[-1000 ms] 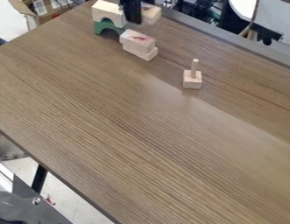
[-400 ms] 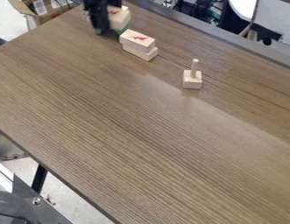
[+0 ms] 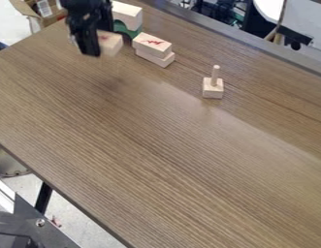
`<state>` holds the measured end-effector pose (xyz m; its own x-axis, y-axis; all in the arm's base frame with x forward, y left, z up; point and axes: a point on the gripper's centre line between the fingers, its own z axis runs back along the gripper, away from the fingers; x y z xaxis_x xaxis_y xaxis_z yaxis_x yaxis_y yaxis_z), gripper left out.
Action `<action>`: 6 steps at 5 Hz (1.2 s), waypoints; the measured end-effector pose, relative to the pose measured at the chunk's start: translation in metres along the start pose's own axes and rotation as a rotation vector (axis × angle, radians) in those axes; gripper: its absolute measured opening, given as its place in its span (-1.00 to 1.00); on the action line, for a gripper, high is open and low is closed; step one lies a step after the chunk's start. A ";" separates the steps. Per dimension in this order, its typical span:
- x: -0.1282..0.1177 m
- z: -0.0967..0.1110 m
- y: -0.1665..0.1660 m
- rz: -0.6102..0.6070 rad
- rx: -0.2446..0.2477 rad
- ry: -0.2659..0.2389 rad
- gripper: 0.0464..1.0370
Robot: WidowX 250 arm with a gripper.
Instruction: Put the block with red drawing on the table
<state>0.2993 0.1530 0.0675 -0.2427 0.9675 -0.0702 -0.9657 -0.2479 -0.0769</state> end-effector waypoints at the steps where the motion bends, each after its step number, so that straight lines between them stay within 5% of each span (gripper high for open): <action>1: 0.004 -0.021 -0.005 -0.036 -0.009 0.005 0.10; 2: 0.003 -0.044 -0.010 -0.060 -0.008 0.033 0.21; 3: 0.000 -0.046 -0.023 -0.086 -0.013 0.042 0.80; 4: 0.000 -0.045 -0.024 -0.103 -0.001 0.033 0.93; 5: -0.002 -0.034 -0.025 -0.096 0.010 0.002 0.92; 6: -0.017 0.013 -0.041 -0.137 -0.074 -0.069 0.92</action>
<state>0.3417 0.1476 0.0851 -0.1178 0.9929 0.0142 -0.9814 -0.1143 -0.1544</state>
